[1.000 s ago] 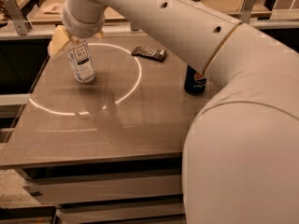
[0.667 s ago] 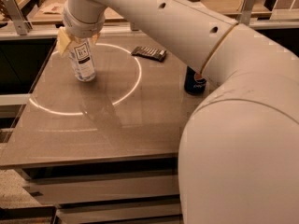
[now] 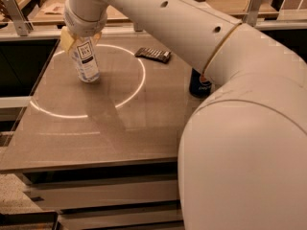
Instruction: Move blue plastic bottle near rxbar chocolate
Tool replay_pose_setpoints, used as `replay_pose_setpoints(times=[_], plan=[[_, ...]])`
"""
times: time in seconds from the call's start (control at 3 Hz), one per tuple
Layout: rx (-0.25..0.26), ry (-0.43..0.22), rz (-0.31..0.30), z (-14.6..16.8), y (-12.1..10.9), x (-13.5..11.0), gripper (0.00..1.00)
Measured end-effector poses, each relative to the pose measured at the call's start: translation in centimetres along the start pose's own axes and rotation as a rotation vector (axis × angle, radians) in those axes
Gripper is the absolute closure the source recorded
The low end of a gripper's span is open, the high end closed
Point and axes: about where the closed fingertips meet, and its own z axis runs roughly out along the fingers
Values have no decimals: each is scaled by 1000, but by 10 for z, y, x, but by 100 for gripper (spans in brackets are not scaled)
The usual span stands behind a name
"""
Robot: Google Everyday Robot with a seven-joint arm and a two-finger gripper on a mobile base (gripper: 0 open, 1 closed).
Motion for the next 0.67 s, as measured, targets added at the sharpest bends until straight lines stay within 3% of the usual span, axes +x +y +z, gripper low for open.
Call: replay_pose_setpoints(times=[0.33,0.67], plan=[[23,-4,18,-6,-19,-4,100],[66,-18,19,-19,-48,-12,100]])
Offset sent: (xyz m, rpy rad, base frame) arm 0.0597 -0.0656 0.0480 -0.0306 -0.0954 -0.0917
